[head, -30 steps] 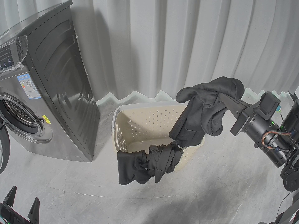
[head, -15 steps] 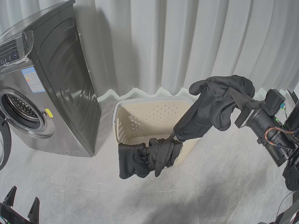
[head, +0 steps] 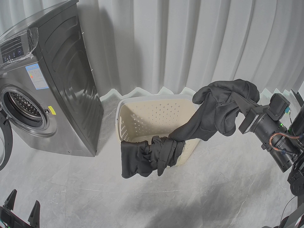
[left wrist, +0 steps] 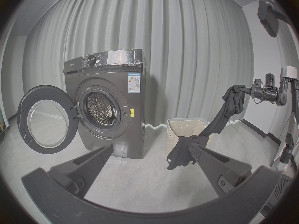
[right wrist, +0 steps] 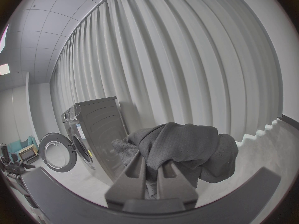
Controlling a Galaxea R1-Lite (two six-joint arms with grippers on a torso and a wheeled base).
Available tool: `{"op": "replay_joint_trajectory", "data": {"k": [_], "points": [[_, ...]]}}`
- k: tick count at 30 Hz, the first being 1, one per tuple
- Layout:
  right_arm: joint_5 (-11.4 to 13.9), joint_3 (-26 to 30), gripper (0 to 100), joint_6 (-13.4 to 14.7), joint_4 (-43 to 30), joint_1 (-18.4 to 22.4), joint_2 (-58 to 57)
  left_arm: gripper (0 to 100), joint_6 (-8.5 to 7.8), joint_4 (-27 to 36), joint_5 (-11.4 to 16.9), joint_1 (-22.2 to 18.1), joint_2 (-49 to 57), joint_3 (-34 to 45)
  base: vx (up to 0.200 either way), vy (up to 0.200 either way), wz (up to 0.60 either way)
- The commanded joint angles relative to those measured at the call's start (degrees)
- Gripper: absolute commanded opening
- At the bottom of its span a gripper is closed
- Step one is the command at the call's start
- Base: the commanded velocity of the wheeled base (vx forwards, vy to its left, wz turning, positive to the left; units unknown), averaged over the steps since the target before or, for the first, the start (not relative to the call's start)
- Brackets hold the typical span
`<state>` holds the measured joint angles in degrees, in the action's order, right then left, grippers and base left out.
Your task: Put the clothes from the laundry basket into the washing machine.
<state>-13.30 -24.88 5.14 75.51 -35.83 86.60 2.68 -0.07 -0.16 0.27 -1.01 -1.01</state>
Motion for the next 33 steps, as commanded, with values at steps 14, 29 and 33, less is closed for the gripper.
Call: {"op": "replay_joint_trajectory", "data": {"k": [14,29,33], "points": [[0.12,0.54,0,0.74,0.78,-1.35,2.08,100,0.04,-0.01,-0.02,0.00,0.92,0.92,0.000,0.200,0.00],[0.12,0.62,0,0.74,0.78,-1.35,1.55,100,0.04,-0.01,-0.02,0.00,0.92,0.92,0.000,0.107,0.00],[0.20,0.97,0,0.74,0.78,-1.35,1.55,100,0.04,-0.01,-0.02,0.00,0.92,0.84,-0.100,0.000,0.00]]}}
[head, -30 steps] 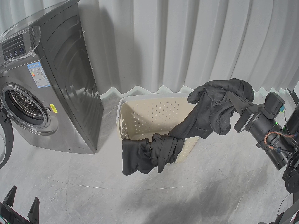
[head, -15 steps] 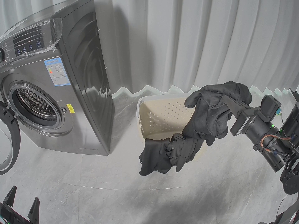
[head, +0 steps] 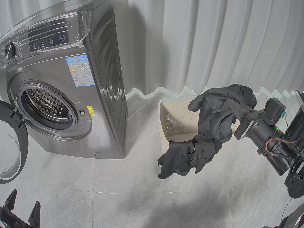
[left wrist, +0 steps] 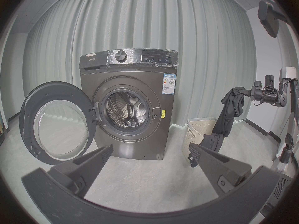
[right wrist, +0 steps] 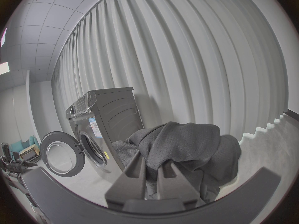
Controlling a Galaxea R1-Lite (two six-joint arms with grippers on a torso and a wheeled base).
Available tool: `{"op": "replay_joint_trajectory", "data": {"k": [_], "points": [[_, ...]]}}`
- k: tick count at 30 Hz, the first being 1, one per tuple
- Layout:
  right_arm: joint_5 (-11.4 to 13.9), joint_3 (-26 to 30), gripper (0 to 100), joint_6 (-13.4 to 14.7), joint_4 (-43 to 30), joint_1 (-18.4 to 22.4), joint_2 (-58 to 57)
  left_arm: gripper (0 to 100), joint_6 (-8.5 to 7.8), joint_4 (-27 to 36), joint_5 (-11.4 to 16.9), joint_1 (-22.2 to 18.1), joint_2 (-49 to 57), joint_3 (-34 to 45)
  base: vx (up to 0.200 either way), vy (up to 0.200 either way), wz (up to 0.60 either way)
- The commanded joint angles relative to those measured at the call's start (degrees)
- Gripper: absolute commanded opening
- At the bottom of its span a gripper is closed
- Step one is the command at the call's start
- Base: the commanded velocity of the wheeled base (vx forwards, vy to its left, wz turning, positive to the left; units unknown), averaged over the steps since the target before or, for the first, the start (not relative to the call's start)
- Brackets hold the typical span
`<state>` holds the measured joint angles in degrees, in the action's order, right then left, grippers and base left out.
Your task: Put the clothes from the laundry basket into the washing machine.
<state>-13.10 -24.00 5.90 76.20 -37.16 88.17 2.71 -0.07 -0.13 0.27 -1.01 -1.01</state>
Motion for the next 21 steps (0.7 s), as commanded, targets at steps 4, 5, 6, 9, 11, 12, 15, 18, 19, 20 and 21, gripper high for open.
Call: {"op": "replay_joint_trajectory", "data": {"k": [4,5,6,9,11,12,15,18,19,20,21], "points": [[0.01,0.10,0,-0.01,0.09,-0.02,-0.02,100,0.02,-0.01,-0.04,0.00,0.92,0.92,-0.200,0.000,0.00],[0.10,0.10,0,-0.01,0.09,-0.02,-0.02,100,0.02,-0.01,-0.04,0.00,0.84,0.84,-0.200,0.000,0.00],[0.01,0.10,0,-0.01,0.09,-0.02,-0.02,100,0.02,-0.01,-0.04,0.00,0.84,0.84,-0.200,0.000,0.00],[0.10,0.10,0,-0.01,0.09,0.07,-0.02,100,0.02,-0.01,-0.04,0.00,0.92,0.92,-0.067,0.000,0.00],[0.10,0.10,0,-0.01,0.09,-0.02,-0.02,100,0.02,-0.01,-0.04,0.00,0.84,0.92,0.000,0.000,0.00],[0.10,0.10,0,-0.01,0.00,-0.02,0.07,100,0.02,-0.01,-0.04,0.00,0.92,0.84,0.000,0.000,0.00],[0.10,0.18,0,-0.01,0.09,-0.02,0.07,100,0.02,-0.01,-0.04,0.00,0.92,0.92,0.000,0.000,0.00],[0.10,0.18,0,-0.01,0.09,-0.02,0.07,100,0.02,-0.01,0.05,0.00,0.84,0.92,0.000,0.133,0.00],[0.10,0.18,0,-0.01,0.09,-0.02,0.07,100,0.02,-0.01,-0.04,0.00,0.84,0.84,0.000,0.200,0.00],[0.10,0.18,0,-0.01,0.09,-0.02,0.07,100,0.02,-0.01,-0.04,0.00,0.92,0.84,0.000,0.200,0.00],[0.10,0.18,0,-0.01,0.09,-0.02,0.07,100,0.02,-0.01,-0.04,0.00,0.92,0.84,0.000,0.200,0.00]]}}
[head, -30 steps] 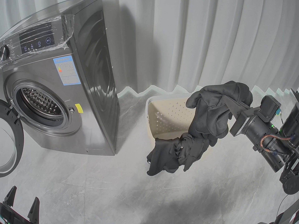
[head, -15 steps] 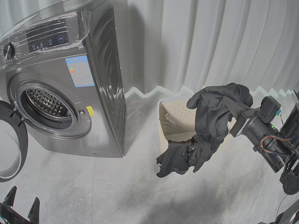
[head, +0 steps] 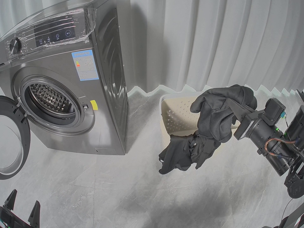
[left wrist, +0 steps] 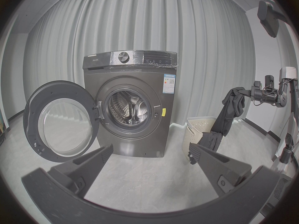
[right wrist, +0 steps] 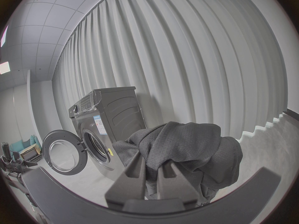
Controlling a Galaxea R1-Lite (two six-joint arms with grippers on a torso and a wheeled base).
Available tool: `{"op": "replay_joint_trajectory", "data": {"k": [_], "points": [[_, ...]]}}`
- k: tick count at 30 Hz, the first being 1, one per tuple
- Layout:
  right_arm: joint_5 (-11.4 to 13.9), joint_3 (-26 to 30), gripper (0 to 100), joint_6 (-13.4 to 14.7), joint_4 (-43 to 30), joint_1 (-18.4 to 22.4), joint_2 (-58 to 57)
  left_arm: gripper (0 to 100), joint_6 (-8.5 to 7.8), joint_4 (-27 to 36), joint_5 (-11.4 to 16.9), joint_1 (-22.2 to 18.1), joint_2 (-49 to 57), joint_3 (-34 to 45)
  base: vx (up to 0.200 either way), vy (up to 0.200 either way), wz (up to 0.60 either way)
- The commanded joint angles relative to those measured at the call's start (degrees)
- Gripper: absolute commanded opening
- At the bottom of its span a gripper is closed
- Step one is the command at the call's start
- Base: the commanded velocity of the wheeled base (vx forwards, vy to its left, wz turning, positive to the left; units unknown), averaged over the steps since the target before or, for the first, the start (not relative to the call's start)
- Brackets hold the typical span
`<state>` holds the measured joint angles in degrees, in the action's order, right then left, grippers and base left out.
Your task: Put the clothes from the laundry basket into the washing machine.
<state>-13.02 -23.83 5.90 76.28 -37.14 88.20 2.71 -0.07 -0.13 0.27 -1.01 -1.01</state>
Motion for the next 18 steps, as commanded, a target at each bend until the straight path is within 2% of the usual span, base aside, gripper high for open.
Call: {"op": "replay_joint_trajectory", "data": {"k": [1,18], "points": [[0.01,0.01,0,-0.01,0.01,-0.03,0.04,100,0.02,-0.01,0.05,0.00,0.92,0.84,0.000,0.200,0.00],[0.01,0.28,0,-0.01,0.01,-0.03,0.04,100,0.02,-0.01,-0.04,0.00,0.92,0.84,0.000,0.200,0.00]]}}
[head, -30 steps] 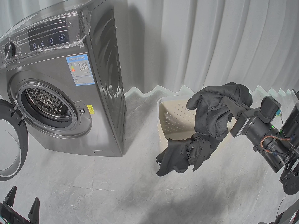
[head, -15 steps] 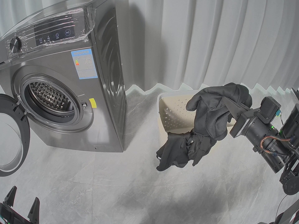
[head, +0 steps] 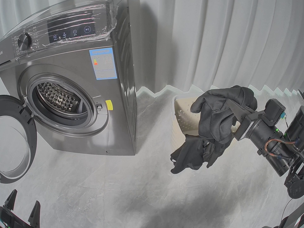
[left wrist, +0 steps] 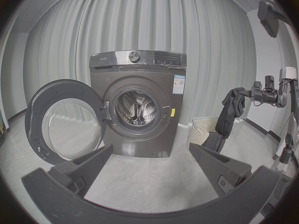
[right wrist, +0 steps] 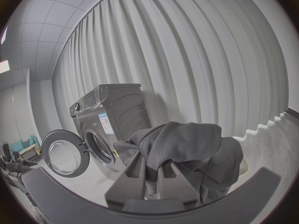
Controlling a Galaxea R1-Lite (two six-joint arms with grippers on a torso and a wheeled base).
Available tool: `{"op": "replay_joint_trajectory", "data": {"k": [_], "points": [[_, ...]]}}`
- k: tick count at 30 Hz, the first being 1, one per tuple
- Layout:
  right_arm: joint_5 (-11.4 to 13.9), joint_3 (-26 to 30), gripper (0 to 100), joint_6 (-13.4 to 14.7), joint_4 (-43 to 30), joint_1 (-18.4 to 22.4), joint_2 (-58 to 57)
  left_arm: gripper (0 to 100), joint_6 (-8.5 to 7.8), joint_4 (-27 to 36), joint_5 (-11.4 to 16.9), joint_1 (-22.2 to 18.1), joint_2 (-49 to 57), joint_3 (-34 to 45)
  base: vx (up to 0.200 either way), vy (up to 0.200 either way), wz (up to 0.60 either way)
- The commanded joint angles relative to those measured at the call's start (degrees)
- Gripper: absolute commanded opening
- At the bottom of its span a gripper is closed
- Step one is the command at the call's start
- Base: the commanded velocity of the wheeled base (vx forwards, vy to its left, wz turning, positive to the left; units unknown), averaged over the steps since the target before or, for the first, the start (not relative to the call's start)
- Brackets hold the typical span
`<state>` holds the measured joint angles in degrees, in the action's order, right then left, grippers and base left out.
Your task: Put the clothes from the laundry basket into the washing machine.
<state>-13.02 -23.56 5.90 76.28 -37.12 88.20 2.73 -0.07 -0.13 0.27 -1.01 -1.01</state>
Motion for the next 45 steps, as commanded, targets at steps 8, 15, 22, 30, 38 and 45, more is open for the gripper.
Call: {"op": "replay_joint_trajectory", "data": {"k": [8,15,22,30,38,45], "points": [[0.01,0.01,0,-0.01,0.01,-0.06,0.04,100,-0.01,-0.01,-0.04,0.00,0.92,0.84,0.000,0.200,0.00],[0.01,0.01,0,-0.01,0.01,-0.06,0.04,100,-0.01,-0.01,0.05,0.00,0.84,0.92,0.000,0.143,0.00],[0.19,0.01,0,0.08,0.19,-1.46,-0.13,100,-0.01,-0.01,-0.04,0.00,0.92,0.84,0.000,0.000,0.00],[0.19,0.36,0,0.08,0.80,-1.55,0.04,100,-0.01,-0.01,-0.04,0.00,0.84,0.84,-0.200,0.000,0.00],[0.19,0.36,0,0.87,0.72,-1.55,0.39,100,-0.01,-0.01,-0.04,0.00,0.84,0.92,-0.025,0.000,0.00],[0.19,0.45,0,0.96,0.72,-1.55,0.48,100,-0.01,-0.01,0.05,0.00,0.92,0.92,0.000,0.057,0.00]]}}
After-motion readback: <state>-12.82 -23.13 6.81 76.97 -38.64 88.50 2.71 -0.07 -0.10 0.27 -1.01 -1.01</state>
